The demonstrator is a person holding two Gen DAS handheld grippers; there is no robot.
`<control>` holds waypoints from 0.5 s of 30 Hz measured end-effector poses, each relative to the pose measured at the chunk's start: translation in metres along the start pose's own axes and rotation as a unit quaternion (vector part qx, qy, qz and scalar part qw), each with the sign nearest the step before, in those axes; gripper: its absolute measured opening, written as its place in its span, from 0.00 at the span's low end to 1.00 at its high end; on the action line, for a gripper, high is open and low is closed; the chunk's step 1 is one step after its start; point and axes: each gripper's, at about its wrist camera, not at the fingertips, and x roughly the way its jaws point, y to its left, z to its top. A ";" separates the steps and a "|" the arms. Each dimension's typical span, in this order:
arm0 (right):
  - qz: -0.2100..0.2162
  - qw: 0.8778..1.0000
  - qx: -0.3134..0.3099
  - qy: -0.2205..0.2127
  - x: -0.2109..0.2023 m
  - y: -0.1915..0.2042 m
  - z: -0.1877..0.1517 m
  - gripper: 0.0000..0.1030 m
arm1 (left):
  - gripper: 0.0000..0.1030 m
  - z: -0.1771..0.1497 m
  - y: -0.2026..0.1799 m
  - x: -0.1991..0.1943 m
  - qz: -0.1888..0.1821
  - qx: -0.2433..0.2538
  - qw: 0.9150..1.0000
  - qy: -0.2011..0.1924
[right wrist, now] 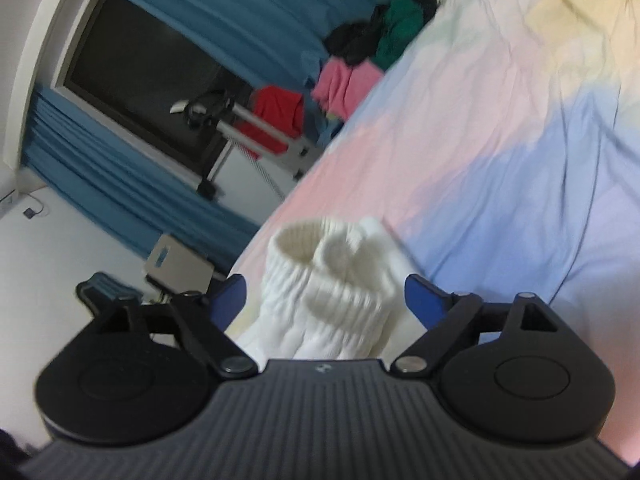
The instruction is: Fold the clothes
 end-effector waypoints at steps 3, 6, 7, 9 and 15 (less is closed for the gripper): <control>-0.014 0.999 0.015 0.031 0.013 -0.002 -0.006 0.86 | 0.93 0.010 0.016 0.020 0.004 -0.030 1.000 0.002; -0.011 0.998 0.023 0.049 0.024 -0.001 -0.011 0.87 | 0.93 0.015 0.019 0.024 0.001 -0.037 0.999 0.004; -0.007 0.999 0.018 0.046 0.027 0.001 -0.012 0.87 | 0.94 0.016 0.022 0.028 0.000 -0.042 0.999 0.004; 0.002 0.999 0.004 0.040 0.034 0.006 -0.013 0.87 | 0.94 0.020 0.026 0.039 -0.003 -0.051 0.999 0.002; -0.045 0.996 -0.066 0.035 0.061 0.024 -0.021 0.87 | 0.94 0.007 0.026 0.028 -0.010 -0.062 0.998 0.003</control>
